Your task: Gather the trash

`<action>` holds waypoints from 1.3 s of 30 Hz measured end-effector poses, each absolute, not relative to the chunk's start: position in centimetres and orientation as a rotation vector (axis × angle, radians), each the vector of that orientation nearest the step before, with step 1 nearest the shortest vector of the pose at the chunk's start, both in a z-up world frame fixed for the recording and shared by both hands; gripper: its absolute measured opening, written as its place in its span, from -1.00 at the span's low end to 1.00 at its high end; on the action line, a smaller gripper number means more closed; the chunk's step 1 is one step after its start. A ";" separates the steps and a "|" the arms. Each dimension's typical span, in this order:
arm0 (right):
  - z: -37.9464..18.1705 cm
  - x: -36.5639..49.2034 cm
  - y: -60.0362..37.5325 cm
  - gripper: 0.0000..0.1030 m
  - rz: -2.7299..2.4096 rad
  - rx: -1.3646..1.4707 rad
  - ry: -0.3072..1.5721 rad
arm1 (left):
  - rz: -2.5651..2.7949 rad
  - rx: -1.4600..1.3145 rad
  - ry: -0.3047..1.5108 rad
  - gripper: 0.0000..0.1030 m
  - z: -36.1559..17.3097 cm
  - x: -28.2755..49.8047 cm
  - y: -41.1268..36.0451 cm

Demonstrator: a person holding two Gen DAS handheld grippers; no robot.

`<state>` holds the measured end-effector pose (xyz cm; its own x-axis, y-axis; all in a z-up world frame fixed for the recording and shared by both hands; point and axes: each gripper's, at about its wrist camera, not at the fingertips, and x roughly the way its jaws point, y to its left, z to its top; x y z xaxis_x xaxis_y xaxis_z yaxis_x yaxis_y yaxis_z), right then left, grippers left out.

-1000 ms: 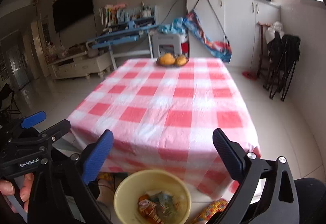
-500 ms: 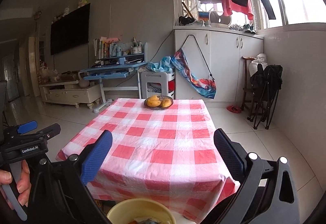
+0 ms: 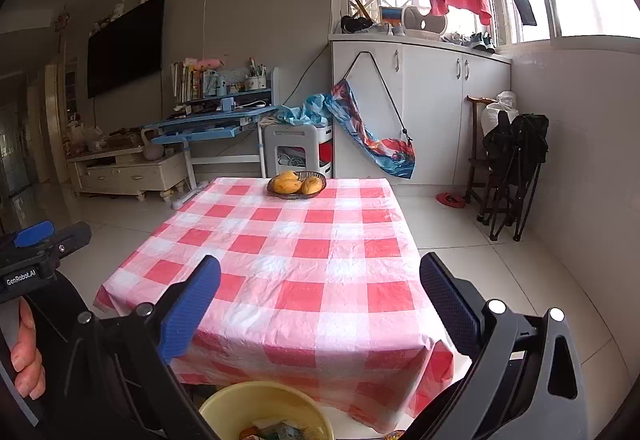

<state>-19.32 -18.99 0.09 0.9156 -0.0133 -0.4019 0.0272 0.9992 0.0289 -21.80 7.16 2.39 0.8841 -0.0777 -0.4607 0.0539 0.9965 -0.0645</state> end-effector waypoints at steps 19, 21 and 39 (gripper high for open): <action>1.3 -15.7 -21.2 0.85 -0.097 0.020 0.452 | -0.095 -0.068 0.398 0.86 5.7 -20.8 8.5; 1.0 -15.4 -21.5 0.85 -0.109 0.017 0.449 | -0.088 -0.084 0.393 0.86 5.9 -20.4 8.7; -0.2 -16.7 -22.9 0.85 -0.104 0.112 0.434 | -0.033 -0.052 0.433 0.86 3.5 -20.4 8.2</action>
